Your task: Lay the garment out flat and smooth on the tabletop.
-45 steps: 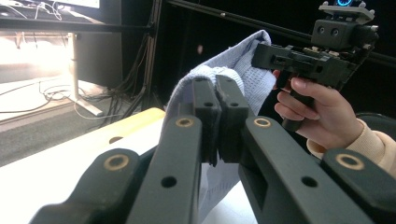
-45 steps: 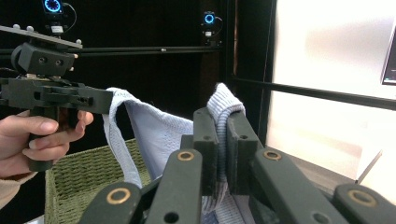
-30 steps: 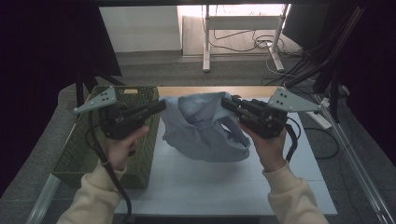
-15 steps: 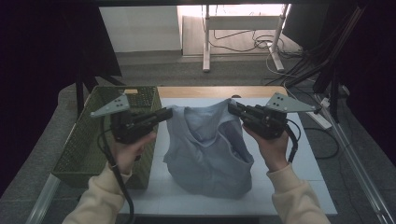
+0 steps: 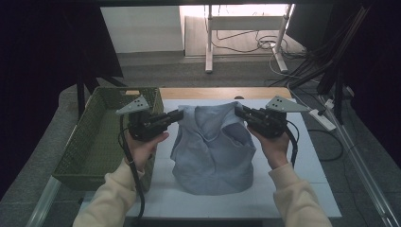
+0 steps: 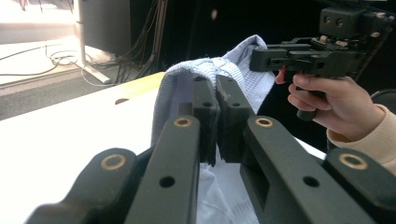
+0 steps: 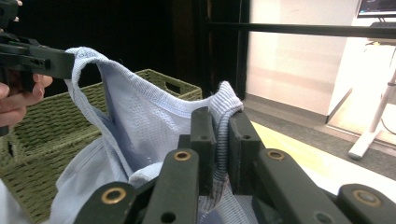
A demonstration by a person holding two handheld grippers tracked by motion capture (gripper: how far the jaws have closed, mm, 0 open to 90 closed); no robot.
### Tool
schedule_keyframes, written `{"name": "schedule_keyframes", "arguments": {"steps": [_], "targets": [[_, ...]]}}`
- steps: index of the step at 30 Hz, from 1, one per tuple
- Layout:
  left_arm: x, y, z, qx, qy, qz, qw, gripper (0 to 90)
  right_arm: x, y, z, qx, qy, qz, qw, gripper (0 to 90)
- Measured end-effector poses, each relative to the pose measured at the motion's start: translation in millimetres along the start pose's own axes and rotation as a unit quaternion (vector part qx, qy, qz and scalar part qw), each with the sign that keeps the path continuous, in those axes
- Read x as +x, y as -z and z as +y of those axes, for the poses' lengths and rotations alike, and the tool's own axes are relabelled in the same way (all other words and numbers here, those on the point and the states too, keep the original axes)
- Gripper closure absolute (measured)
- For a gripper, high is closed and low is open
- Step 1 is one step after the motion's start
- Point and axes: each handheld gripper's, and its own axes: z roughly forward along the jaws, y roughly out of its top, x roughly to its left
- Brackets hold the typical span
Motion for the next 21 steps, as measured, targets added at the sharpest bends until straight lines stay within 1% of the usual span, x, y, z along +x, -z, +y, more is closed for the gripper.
{"name": "schedule_keyframes", "arguments": {"steps": [4,7,8,9,10,11,12,13,14,15,18,21], "targets": [[1.5,-0.7,-0.1,0.003,-0.001,-0.003,1.0,86.2,-1.0,-2.4,-0.1,0.001,-0.001,0.003,1.0,81.5],[3.4,-2.2,0.2,0.003,-0.001,0.0,1.0,85.5,-1.3,-4.0,-0.5,0.002,0.0,0.003,1.0,81.4],[4.9,-3.4,0.3,0.003,0.0,0.004,1.0,84.0,-1.7,-4.8,-0.7,0.002,0.001,0.0,1.0,79.6],[6.7,-6.0,0.8,0.005,0.004,0.019,0.9998,78.6,-2.4,-6.0,-0.8,0.002,0.001,-0.003,1.0,74.0],[8.0,-9.1,1.9,0.012,0.009,0.032,0.9994,59.5,-2.9,-8.0,-0.9,0.004,0.006,-0.02,0.9998,57.2],[9.3,-11.7,2.4,0.02,0.012,0.049,0.9985,42.0,-2.5,-9.7,-0.8,0.002,0.015,-0.045,0.9989,43.5],[9.8,-12.0,2.2,0.021,0.015,0.051,0.9984,32.3,-1.7,-10.2,-0.6,0.002,0.024,-0.071,0.9972,37.0],[10.9,-12.2,1.4,0.02,0.021,0.05,0.9983,29.9,-1.9,-10.0,-0.5,0.002,0.024,-0.074,0.9969,35.5],[11.2,-12.2,1.0,0.022,0.024,0.05,0.9982,24.7,-2.7,-9.1,-0.2,0.001,0.013,-0.07,0.9975,33.2],[11.3,-12.2,0.2,0.025,0.023,0.053,0.998,23.0,-2.9,-8.5,-0.3,0.001,0.008,-0.067,0.9977,33.0],[11.8,-12.3,-3.3,0.034,0.022,0.051,0.9979,23.4,-2.4,-6.1,-2.7,0.009,0.008,-0.06,0.9981,33.1],[12.1,-10.7,-7.5,0.035,0.023,0.05,0.9979,24.3,-1.1,-5.0,-7.4,0.017,0.005,-0.054,0.9984,33.4]]}}
